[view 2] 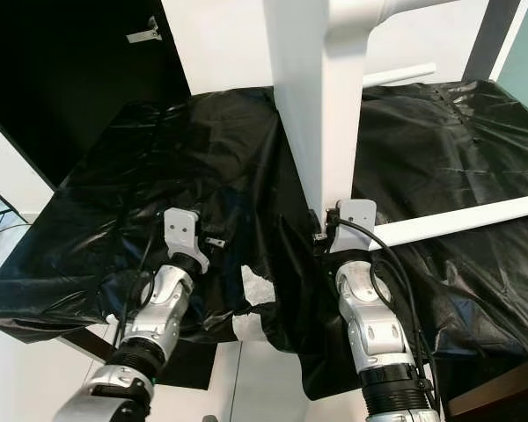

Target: Building children table

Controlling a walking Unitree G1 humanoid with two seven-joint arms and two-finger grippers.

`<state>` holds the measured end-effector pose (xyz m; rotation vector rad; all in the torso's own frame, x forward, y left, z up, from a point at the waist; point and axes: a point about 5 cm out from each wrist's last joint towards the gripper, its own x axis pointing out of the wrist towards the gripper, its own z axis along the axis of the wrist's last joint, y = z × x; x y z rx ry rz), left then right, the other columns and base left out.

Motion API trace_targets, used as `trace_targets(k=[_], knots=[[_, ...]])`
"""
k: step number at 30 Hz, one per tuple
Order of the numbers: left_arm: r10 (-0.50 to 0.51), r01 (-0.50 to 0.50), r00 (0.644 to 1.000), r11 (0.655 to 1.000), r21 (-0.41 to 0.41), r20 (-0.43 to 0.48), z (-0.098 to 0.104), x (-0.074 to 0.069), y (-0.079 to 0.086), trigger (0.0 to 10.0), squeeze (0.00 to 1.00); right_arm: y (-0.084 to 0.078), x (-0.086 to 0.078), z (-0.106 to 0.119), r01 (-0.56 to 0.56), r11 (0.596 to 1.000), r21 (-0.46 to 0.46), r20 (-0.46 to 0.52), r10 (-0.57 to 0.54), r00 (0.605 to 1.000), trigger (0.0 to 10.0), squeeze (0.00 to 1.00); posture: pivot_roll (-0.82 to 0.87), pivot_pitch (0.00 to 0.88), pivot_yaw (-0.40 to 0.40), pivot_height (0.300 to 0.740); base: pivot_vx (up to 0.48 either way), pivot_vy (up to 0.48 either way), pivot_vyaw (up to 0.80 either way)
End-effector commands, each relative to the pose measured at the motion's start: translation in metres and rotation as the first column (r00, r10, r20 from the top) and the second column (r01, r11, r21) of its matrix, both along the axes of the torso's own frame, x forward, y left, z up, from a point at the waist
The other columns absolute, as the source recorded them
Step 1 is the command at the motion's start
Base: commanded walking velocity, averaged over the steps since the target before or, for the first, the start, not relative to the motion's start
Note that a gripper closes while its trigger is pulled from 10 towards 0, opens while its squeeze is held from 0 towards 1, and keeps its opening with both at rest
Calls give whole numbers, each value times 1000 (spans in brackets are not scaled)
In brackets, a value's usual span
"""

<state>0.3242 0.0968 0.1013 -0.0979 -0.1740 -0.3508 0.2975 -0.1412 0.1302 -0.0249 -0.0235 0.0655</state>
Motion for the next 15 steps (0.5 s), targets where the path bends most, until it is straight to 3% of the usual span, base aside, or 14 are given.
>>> trace_targets(k=[1,3,4,5,6,7,8,9,12,15], knots=[[146,-146,989,987,-68,-9,-1,-2,11,10000,0,2,2,-7,4,1000,-3,-32,-4,999,10000,0,37,0,106,740,0,0,0],[24,-21,1000,993,-118,21,3,-9,2,10000,0,3,4,-8,14,1000,-26,-32,-15,999,10000,0,47,0,102,740,0,0,0],[-4,8,1000,992,-128,26,4,-11,0,10000,0,3,5,-8,14,1000,-28,-28,-15,1000,10000,675,51,0,102,740,0,0,0],[-5,7,1000,992,-124,21,1,-13,0,10000,0,4,6,-6,14,1000,-22,-19,-14,1000,10000,1000,55,0,101,740,0,0,0],[-1,3,1000,992,-123,20,1,-12,0,10000,0,4,7,-5,15,1000,-22,-13,-15,1000,10000,1000,56,0,100,740,0,0,0],[0,2,1000,992,-125,21,2,-12,0,10000,0,5,6,-1,8,1000,-11,13,-7,1000,10000,294,56,0,101,740,0,0,0],[0,3,1000,992,-126,22,2,-12,-1,10000,0,6,6,-1,5,1000,-7,18,-5,1000,10000,294,56,0,101,740,0,0,0],[-6,10,1000,993,-121,29,3,-12,-2,10000,0,4,2,1,12,1000,-1,33,-12,999,10000,0,54,0,102,740,0,0,0],[-22,28,999,991,-134,45,9,-14,-3,10000,0,-10,-16,7,100,995,-11,111,-98,989,10000,0,44,0,110,740,0,0,0],[-29,34,999,991,-129,38,7,-15,-3,10000,0,-9,-32,7,-33,997,65,105,26,994,10000,0,34,0,117,740,0,0,0]])
